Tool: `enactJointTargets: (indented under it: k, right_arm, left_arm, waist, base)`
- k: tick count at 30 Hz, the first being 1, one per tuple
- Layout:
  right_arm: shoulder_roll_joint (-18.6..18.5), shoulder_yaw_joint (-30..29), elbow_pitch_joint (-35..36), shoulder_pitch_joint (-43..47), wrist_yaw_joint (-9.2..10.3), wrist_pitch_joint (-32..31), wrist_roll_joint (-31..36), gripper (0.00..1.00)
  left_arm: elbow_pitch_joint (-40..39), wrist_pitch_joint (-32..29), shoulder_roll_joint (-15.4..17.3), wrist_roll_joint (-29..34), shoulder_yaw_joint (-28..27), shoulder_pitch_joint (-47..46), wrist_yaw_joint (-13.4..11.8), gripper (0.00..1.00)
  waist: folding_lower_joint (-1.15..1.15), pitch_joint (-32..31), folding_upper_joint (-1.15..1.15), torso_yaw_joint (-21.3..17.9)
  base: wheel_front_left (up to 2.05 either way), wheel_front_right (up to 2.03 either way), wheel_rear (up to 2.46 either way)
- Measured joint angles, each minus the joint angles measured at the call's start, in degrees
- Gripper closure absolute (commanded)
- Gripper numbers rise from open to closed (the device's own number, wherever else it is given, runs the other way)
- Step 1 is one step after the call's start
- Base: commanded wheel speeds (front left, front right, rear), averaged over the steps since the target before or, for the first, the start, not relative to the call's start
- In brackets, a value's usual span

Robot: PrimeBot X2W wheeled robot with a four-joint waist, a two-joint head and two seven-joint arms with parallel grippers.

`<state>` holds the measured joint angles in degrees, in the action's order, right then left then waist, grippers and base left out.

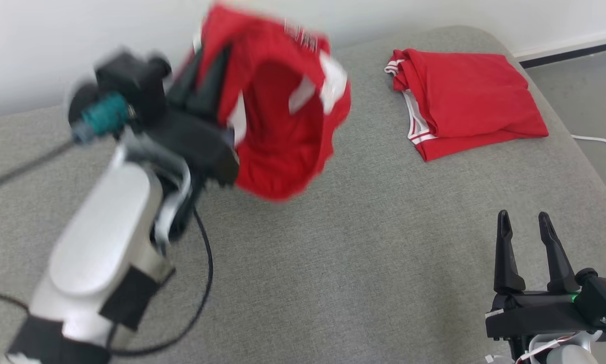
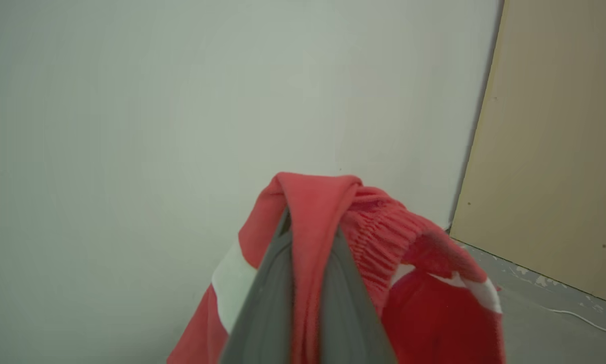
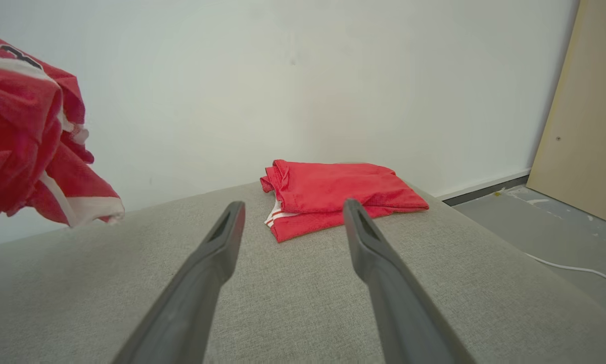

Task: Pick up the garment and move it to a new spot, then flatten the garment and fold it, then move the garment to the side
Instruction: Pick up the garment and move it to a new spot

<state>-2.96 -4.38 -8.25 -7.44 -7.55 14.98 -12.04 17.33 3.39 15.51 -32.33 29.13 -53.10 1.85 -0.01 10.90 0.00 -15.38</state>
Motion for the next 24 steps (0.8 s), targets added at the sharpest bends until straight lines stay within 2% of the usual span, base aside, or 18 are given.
enactJointTargets:
  k: [6, 12, 13, 14, 15, 20, 24]
  right_arm:
    - [0.0, 0.4, 0.0, 0.3, 0.0, 0.0, -0.5, 0.0]
    - [0.0, 0.8, -0.4, 0.3, 0.0, 0.0, -0.6, 0.0]
    - [0.1, 0.9, -0.5, 0.3, 0.0, 0.0, -0.5, 0.0]
    - [0.1, 0.9, -0.6, 0.3, 0.0, 0.0, -0.4, 0.0]
    - [0.1, 0.8, -0.6, 0.3, 0.0, 0.0, -0.3, 0.0]
    - [0.1, 0.7, -0.9, 0.3, 0.0, 0.1, 0.3, 0.0]
    - [0.1, 0.1, -1.0, 0.7, 0.0, 0.1, 0.6, 0.0]
  left_arm:
    - [4.3, 2.8, -0.7, -2.1, 1.5, 12.4, -1.1, 1.0]
    - [9.8, 5.0, -2.6, -2.2, 4.8, 20.4, -0.8, 1.0]
    - [10.5, 5.3, -3.0, -2.2, 5.3, 20.9, -0.5, 0.83]
    - [11.1, 5.9, -3.4, -2.1, 5.8, 21.3, -0.4, 0.26]
    - [11.6, 6.4, -3.9, -1.7, 6.4, 21.5, -0.3, 0.0]
    - [11.9, 8.7, -5.7, 0.0, 8.2, 21.5, 0.5, 0.0]
    - [9.3, 10.1, -6.0, 0.6, 8.0, 21.2, 0.3, 0.0]
  waist:
    - [0.01, 0.8, 0.0, 0.3]
    - [0.01, 1.1, 0.0, 1.7]
    - [0.01, 1.1, 0.0, 2.0]
    - [0.01, 1.0, 0.0, 2.3]
    - [0.01, 1.0, 0.0, 2.7]
    - [0.01, 0.1, 0.0, 4.6]
    - [0.01, -1.1, 0.0, 6.3]
  base:
    - [0.0, 0.0, 0.0]
    - [0.0, 0.0, 0.0]
    - [0.0, 0.0, 0.0]
    - [0.0, 0.0, 0.0]
    - [0.0, 0.0, 0.0]
    - [0.0, 0.0, 0.0]
    - [0.0, 0.0, 0.0]
